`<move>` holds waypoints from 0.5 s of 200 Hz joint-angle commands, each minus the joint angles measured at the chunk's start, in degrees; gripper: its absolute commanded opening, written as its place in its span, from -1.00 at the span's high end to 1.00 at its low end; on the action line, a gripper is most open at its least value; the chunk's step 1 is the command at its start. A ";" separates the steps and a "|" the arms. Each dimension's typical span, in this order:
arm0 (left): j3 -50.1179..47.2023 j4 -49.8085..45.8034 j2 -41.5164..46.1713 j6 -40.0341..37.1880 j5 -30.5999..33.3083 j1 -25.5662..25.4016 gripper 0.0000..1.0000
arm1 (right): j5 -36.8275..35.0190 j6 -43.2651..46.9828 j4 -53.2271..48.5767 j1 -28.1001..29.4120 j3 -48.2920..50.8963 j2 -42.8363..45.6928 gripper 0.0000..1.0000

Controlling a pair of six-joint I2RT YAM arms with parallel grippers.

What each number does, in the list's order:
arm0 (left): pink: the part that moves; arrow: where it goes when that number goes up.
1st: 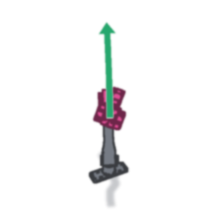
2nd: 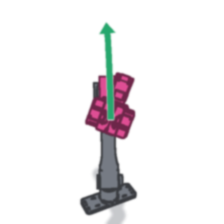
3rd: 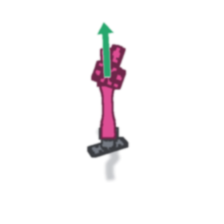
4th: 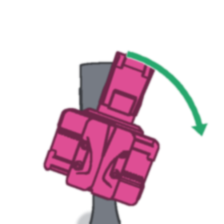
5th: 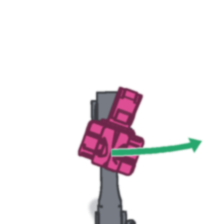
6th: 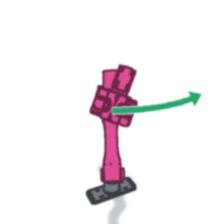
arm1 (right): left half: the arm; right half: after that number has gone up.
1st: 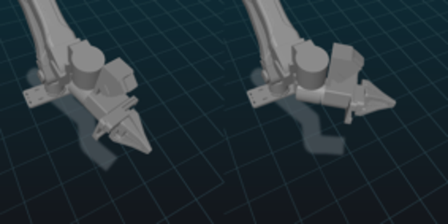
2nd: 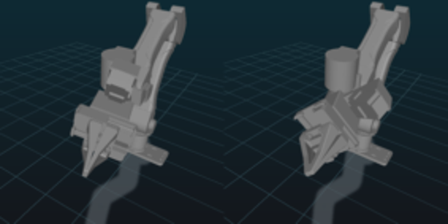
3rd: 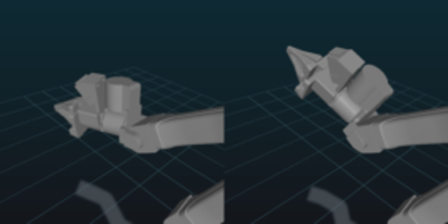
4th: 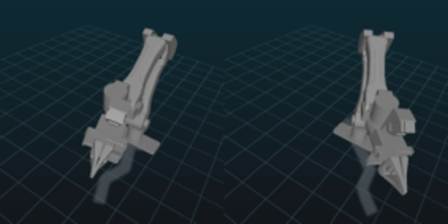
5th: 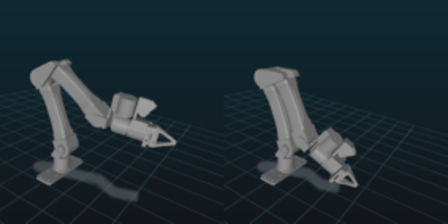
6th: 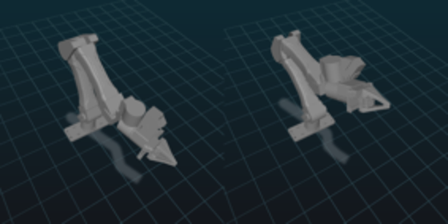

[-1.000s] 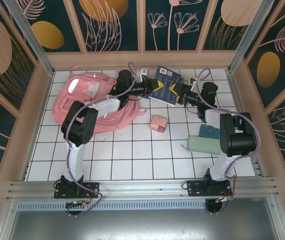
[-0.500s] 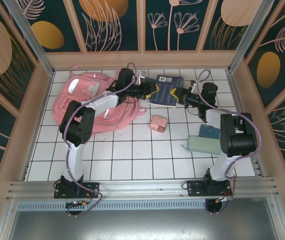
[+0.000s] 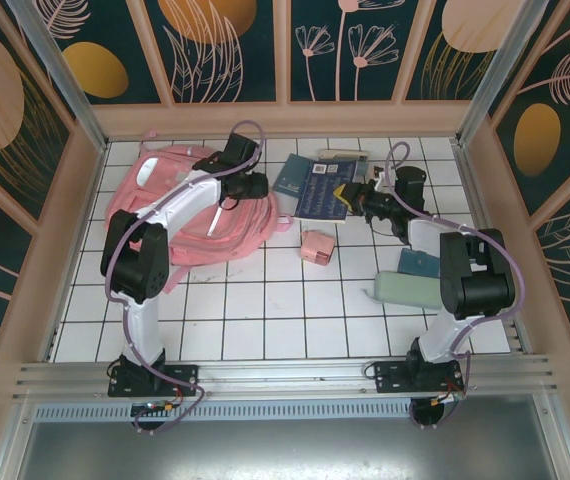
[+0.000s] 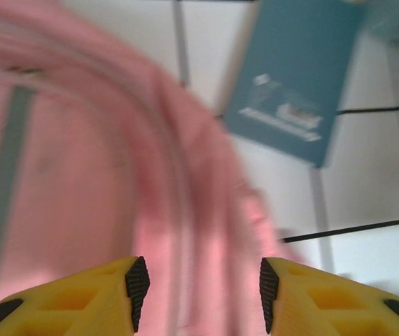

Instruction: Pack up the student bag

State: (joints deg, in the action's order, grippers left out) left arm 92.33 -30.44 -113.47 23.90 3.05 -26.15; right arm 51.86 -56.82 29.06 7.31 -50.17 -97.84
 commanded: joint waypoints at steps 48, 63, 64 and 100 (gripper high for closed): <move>-5.67 -6.99 1.35 -7.73 15.82 -3.27 0.03 | -0.15 0.60 2.73 2.35 -3.26 -1.38 1.00; -5.57 -7.23 0.55 -8.16 17.85 -3.55 0.28 | -0.18 0.48 2.84 2.78 -3.70 -1.95 1.00; -5.53 -7.20 0.54 -8.16 17.99 -3.51 0.30 | -0.18 0.44 2.84 2.83 -3.74 -1.97 1.00; -4.00 -7.47 2.78 -8.12 20.76 -3.56 1.00 | -0.44 -0.28 4.00 4.10 -4.06 -2.98 1.00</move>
State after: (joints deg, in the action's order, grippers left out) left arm 87.22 -36.01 -112.84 16.56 19.59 -29.93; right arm 51.05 -56.90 29.32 10.33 -52.14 -99.94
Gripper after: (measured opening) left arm 0.038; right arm 0.124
